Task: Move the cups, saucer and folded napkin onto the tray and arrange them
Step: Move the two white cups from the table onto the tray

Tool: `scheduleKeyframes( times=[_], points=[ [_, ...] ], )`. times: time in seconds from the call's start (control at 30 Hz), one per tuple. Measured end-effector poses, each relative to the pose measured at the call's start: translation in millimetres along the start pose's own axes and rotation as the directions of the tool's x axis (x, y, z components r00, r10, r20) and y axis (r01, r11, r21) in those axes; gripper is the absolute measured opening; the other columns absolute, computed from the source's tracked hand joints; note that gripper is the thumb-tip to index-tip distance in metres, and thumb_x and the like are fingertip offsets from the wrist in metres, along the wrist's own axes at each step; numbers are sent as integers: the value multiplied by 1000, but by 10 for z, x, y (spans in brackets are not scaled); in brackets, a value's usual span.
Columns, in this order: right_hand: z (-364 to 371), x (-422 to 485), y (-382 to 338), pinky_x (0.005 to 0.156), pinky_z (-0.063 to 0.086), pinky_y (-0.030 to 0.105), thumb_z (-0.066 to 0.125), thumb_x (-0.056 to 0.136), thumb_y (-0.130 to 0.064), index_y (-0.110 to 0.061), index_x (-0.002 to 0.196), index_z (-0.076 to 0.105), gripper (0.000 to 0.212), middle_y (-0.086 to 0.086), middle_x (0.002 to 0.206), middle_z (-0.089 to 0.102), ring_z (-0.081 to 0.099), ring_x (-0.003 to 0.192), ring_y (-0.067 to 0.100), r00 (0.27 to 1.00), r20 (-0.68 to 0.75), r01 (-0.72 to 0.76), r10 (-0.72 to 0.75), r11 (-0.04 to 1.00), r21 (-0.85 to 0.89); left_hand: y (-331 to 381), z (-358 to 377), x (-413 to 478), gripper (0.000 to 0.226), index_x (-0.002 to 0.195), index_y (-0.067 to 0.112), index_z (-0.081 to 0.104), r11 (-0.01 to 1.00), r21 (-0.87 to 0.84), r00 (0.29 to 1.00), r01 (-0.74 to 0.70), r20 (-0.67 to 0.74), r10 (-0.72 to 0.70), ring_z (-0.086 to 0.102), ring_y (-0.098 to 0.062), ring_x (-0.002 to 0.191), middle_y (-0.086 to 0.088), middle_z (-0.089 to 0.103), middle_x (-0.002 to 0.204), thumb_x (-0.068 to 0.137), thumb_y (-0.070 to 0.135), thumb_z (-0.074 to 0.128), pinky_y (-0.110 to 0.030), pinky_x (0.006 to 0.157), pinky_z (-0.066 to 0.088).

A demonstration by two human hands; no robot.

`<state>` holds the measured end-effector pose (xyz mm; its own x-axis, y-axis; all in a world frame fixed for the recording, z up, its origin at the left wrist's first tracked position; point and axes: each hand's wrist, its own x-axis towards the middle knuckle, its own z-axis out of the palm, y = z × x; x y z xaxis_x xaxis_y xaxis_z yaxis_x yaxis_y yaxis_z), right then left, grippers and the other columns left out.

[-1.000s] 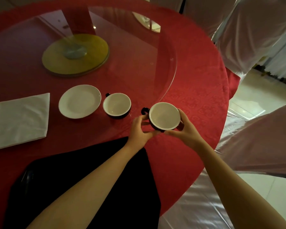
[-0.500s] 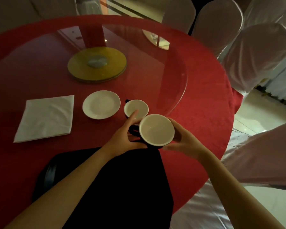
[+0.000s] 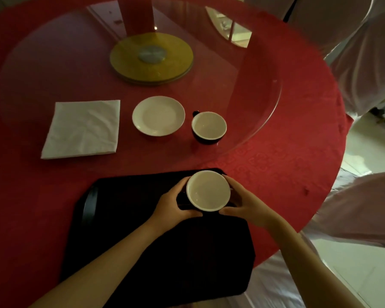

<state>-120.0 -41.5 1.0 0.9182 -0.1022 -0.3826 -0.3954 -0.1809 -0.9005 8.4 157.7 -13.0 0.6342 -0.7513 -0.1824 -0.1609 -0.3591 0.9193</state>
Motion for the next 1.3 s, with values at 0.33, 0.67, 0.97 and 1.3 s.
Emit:
scheduleKeyframes(
  times=[0.33,0.67,0.97,1.3],
  points=[
    [28,50,150,99,42,16,77,67,-14,-65,125,21,95,-28,134,32,38,127,-5,999,31,-36,39,996,-87,-225,382,-65,88,128,43,36,997,-52,993,50,-100,-55,46,2,119,17,50,131,54,42,84,-15,94,38],
    [8,92,142,114,30,43,77,68,-14,-34,146,2,110,-6,151,19,26,138,13,995,22,-93,95,992,-81,-294,389,-18,91,124,57,26,999,-36,995,34,-90,-37,38,11,119,29,39,129,53,46,81,-17,96,34],
    [-315,171,-108,113,20,28,71,71,-20,-36,145,9,98,-10,156,13,18,140,2,998,-65,-13,20,994,110,-181,-217,174,87,140,35,21,980,-197,992,-12,-129,-14,37,14,121,11,29,143,68,69,56,-8,92,41],
    [-598,905,-409,115,23,38,77,71,-20,-27,147,2,107,4,158,8,17,142,18,960,-281,5,11,999,54,84,-617,1236,95,145,15,11,982,148,965,-118,-217,148,21,-19,140,-9,16,154,73,15,74,-35,112,28]
  ],
)
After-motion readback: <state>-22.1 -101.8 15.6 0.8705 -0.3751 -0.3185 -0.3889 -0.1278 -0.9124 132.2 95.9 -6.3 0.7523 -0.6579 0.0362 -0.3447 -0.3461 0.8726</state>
